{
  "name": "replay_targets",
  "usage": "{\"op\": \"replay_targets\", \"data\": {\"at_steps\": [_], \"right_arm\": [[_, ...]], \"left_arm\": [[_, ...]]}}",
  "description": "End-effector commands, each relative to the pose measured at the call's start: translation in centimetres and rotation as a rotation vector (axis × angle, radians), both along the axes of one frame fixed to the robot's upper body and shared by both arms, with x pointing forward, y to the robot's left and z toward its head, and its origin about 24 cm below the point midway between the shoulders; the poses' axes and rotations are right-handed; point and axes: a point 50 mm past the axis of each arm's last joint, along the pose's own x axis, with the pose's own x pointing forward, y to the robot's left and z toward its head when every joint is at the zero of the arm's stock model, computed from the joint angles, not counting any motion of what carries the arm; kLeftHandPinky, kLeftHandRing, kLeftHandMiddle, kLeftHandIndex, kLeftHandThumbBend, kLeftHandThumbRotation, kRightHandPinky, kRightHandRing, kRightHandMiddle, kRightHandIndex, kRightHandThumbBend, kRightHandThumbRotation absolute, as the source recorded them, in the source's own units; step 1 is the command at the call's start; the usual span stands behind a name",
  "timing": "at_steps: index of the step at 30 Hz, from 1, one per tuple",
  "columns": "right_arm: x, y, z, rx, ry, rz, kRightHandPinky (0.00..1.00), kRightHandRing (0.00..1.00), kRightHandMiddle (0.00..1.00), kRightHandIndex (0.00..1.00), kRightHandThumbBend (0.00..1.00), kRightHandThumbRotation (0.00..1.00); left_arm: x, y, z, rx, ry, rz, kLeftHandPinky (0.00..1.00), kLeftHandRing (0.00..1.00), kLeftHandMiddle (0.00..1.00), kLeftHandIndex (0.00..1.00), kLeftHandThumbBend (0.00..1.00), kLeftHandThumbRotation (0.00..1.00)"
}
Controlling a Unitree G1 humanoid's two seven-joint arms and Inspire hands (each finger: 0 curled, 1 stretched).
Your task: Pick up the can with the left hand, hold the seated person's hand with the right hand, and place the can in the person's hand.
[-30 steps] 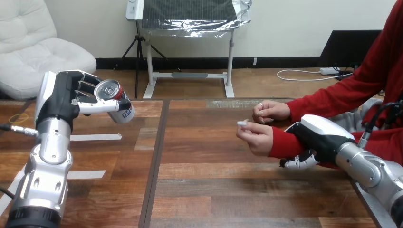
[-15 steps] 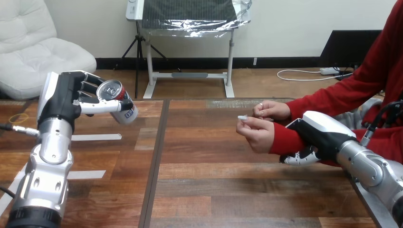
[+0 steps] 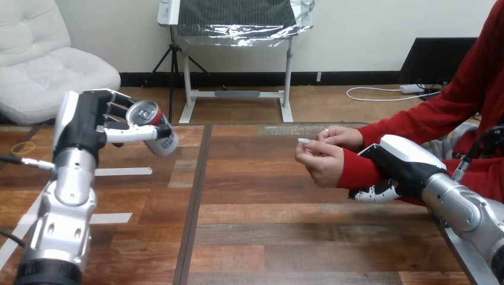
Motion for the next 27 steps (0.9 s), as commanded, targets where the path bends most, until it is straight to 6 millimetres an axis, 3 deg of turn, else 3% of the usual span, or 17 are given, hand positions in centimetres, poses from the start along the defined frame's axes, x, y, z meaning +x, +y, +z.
{"op": "replay_targets", "data": {"at_steps": [1,27], "right_arm": [[1.4,0.6,2.7,0.048,-0.115,0.020,0.32,0.37,0.44,0.47,0.45,0.14],[1.9,2.8,3.2,0.075,-0.126,0.094,0.35,0.40,0.46,0.48,0.47,0.23]], "left_arm": [[0.9,-1.7,3.1,-0.003,-0.125,-0.062,0.31,0.38,0.42,0.41,0.79,0.00],[1.7,-5.3,2.6,-0.059,-0.124,-0.142,0.31,0.38,0.42,0.39,0.84,0.00]]}}
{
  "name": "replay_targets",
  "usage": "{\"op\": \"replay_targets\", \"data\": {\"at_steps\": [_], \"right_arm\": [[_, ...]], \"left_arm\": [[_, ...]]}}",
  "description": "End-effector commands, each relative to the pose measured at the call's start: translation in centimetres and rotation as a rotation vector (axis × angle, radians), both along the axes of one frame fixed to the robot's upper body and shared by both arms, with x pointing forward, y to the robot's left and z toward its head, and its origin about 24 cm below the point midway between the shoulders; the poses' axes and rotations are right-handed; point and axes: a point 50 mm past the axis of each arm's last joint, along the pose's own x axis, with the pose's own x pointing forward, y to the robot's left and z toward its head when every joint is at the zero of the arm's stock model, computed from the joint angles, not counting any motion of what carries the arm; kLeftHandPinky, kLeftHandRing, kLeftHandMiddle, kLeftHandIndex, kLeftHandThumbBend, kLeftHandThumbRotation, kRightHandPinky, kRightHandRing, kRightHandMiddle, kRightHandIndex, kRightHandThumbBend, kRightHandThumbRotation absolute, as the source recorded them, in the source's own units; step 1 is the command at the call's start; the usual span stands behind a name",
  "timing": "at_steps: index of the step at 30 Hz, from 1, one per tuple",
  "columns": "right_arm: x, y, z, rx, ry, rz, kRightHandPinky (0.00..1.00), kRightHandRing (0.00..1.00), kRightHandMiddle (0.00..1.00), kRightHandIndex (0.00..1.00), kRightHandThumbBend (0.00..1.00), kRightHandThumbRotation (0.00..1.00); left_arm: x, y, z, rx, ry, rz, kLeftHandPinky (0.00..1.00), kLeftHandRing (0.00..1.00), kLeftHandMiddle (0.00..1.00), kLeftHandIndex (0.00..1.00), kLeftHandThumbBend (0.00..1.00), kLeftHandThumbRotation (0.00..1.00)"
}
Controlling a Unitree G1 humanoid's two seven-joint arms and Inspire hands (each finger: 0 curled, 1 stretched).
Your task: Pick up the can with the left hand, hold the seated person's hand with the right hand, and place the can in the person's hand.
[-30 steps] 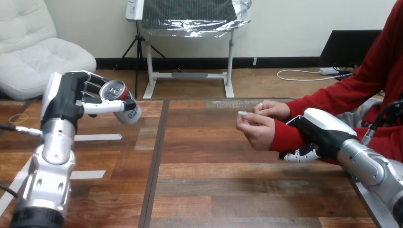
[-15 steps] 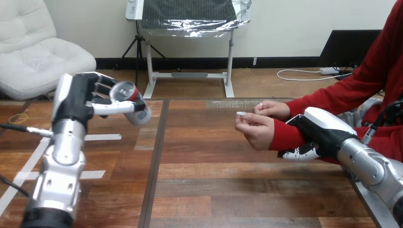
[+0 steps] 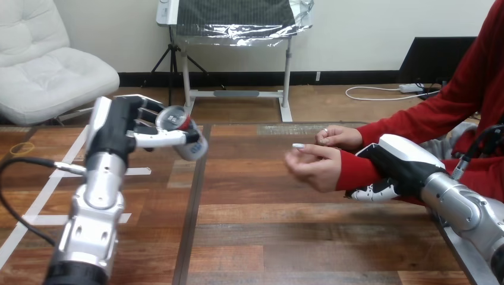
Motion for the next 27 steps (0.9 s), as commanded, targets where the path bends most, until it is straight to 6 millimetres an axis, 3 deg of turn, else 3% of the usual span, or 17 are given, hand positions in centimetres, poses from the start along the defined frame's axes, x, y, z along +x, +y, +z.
{"op": "replay_targets", "data": {"at_steps": [1,11,17,27], "right_arm": [[1.8,2.6,3.1,0.073,-0.129,0.078,0.35,0.40,0.46,0.48,0.47,0.24],[1.9,3.7,3.2,0.093,-0.124,0.113,0.36,0.41,0.47,0.50,0.47,0.25],[1.8,4.3,3.3,0.124,-0.141,0.146,0.33,0.38,0.45,0.48,0.47,0.19],[1.7,5.0,3.3,0.135,-0.146,0.176,0.28,0.32,0.39,0.43,0.46,0.18]], "left_arm": [[1.6,-1.9,3.8,-0.001,-0.147,-0.063,0.31,0.38,0.42,0.39,0.84,0.00],[1.9,-3.1,4.0,-0.002,-0.157,-0.095,0.30,0.37,0.41,0.40,0.82,0.00],[2.0,-3.6,4.1,-0.002,-0.165,-0.113,0.29,0.36,0.40,0.39,0.82,0.00],[2.2,-4.2,4.0,-0.003,-0.162,-0.125,0.31,0.38,0.41,0.40,0.81,0.00]]}}
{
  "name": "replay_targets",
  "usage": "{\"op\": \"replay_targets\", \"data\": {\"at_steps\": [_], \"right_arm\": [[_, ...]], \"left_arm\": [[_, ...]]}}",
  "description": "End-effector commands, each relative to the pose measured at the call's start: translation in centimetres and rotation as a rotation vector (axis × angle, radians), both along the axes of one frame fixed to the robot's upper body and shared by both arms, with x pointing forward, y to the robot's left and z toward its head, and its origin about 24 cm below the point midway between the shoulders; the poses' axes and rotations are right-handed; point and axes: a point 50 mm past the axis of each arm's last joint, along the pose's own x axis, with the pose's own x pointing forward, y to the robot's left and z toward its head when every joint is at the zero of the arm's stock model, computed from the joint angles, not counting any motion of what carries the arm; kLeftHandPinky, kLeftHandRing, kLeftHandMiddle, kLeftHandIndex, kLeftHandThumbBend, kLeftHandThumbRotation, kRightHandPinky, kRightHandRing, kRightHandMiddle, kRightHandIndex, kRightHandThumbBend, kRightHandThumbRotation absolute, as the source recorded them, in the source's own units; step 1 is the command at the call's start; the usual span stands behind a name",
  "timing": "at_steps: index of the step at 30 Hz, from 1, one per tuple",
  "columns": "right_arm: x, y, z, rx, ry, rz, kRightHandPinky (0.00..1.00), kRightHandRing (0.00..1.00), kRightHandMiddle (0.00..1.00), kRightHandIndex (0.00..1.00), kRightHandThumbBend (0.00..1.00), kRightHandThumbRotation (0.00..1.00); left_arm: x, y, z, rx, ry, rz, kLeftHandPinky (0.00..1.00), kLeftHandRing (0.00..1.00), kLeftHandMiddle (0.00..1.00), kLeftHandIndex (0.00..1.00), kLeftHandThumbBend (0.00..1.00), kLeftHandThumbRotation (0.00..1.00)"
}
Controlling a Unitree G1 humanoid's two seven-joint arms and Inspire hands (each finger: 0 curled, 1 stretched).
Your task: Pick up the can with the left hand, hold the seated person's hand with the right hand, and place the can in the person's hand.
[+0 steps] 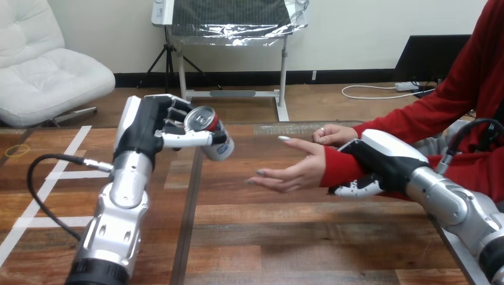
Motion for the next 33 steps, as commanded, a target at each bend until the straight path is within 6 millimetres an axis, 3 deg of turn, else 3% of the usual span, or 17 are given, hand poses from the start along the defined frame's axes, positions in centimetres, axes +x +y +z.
{"op": "replay_targets", "data": {"at_steps": [1,33], "right_arm": [[1.2,2.7,2.7,0.095,-0.120,0.088,0.28,0.32,0.39,0.43,0.46,0.19],[1.1,4.6,3.4,0.131,-0.149,0.157,0.27,0.31,0.38,0.42,0.46,0.22]], "left_arm": [[1.7,-1.2,3.9,0.019,-0.142,-0.046,0.31,0.38,0.41,0.40,0.81,0.00],[2.3,-3.1,3.1,-0.023,-0.117,-0.102,0.31,0.37,0.42,0.41,0.80,0.00]]}}
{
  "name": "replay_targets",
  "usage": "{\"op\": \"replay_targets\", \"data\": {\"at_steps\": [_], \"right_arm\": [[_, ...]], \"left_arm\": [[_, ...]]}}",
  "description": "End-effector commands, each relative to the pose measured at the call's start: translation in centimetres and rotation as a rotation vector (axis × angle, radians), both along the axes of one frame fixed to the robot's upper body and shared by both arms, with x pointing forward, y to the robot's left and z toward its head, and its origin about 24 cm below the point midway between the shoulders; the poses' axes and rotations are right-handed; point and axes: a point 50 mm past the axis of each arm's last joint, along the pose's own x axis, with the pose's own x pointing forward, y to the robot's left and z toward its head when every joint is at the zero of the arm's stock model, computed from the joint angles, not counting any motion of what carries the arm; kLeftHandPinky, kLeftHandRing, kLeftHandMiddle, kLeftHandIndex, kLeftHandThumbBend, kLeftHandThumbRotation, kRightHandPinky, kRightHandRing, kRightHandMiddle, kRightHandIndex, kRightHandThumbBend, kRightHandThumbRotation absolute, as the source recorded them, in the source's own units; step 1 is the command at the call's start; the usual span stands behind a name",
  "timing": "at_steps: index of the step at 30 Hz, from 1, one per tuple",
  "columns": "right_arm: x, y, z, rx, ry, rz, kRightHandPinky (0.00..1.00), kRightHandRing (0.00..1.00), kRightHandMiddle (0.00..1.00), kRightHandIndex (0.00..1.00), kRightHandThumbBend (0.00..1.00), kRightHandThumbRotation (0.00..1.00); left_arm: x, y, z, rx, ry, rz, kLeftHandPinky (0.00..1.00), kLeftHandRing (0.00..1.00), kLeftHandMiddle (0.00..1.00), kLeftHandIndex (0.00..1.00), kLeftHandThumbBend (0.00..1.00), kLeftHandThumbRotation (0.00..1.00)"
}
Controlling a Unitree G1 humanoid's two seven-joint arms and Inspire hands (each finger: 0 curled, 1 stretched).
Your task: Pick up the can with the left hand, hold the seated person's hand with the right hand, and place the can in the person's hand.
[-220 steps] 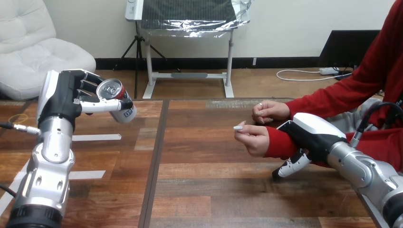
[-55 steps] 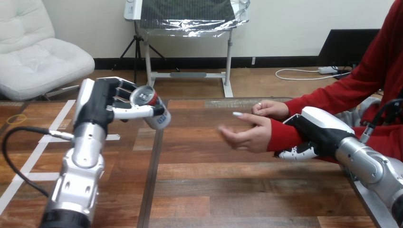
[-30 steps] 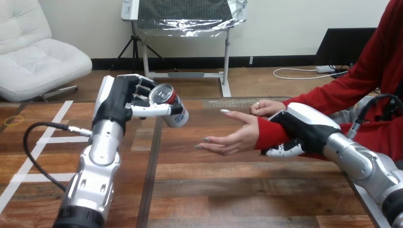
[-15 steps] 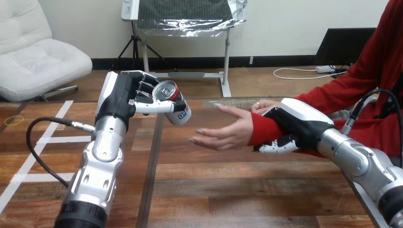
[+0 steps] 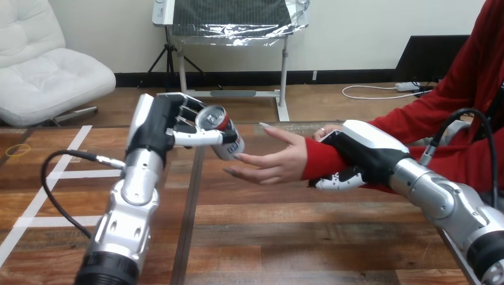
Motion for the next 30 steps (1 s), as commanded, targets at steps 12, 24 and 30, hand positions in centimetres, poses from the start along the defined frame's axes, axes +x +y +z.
{"op": "replay_targets", "data": {"at_steps": [12,24,30], "right_arm": [[0.7,2.6,2.6,0.101,-0.110,0.085,0.29,0.34,0.40,0.44,0.46,0.23],[0.8,3.1,2.7,0.108,-0.111,0.093,0.32,0.37,0.44,0.46,0.47,0.28],[0.8,3.4,2.7,0.115,-0.115,0.101,0.32,0.37,0.44,0.46,0.47,0.31]], "left_arm": [[1.9,-2.4,3.6,-0.002,-0.119,-0.079,0.30,0.37,0.41,0.40,0.81,0.00],[1.9,-3.1,3.2,0.012,-0.096,-0.098,0.34,0.40,0.43,0.42,0.82,0.00],[2.0,-3.6,3.1,0.006,-0.087,-0.108,0.34,0.40,0.44,0.42,0.82,0.00]]}}
